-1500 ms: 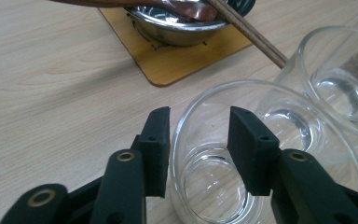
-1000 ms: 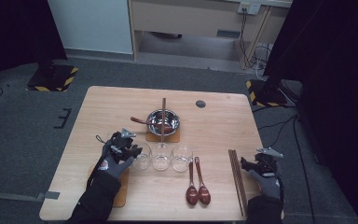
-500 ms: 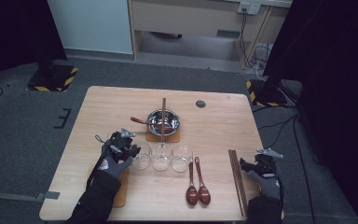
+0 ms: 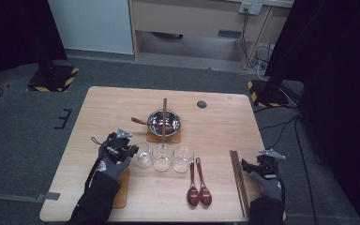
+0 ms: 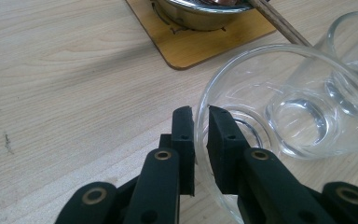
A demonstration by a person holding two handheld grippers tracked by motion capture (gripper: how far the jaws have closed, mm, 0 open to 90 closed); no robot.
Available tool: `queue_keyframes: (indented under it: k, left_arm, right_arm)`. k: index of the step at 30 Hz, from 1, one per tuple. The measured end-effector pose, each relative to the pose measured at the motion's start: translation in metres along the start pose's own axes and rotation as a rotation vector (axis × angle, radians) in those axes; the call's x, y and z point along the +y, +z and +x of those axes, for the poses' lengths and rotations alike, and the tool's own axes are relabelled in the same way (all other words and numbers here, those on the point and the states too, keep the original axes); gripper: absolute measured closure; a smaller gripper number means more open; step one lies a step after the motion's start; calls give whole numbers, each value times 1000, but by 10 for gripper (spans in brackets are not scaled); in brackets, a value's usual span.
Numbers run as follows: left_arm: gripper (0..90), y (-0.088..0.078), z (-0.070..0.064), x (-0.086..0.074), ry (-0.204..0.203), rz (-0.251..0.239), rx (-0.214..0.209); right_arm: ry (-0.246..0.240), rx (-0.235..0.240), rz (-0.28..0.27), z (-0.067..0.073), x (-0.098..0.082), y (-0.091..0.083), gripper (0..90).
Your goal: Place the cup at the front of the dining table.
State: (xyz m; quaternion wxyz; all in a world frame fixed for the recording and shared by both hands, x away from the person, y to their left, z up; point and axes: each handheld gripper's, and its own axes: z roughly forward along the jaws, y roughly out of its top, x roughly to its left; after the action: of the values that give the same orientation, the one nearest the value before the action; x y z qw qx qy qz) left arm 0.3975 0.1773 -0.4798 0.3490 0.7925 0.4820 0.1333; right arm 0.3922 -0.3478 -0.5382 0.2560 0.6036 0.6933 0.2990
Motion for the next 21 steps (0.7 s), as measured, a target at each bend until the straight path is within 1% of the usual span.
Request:
queue_keyframes:
  k: [8, 11, 15, 17, 19, 20, 21]
  left_arm:
    - [807, -5, 2, -5, -13, -19, -13]
    - [809, -6, 2, -6, -12, -24, -13]
    - [810, -12, 4, -7, -15, -47, -4]
    - [811, -14, 5, -7, -19, -52, -6]
    - [812, -18, 6, -7, -24, -65, -12]
    - [812, -22, 6, -6, -27, -81, -13]
    - [812, -22, 6, -6, -27, -81, -13]
  right_arm:
    - [-1, 0, 0, 0, 0, 0, 91]
    - [0, 0, 1, 0, 0, 0, 91]
    - [0, 0, 1, 0, 0, 0, 89]
    - [0, 0, 1, 0, 0, 0, 89]
    - [0, 0, 2, 0, 0, 0, 88]
    - [0, 0, 2, 0, 0, 0, 88]
    - [0, 0, 2, 0, 0, 0, 88]
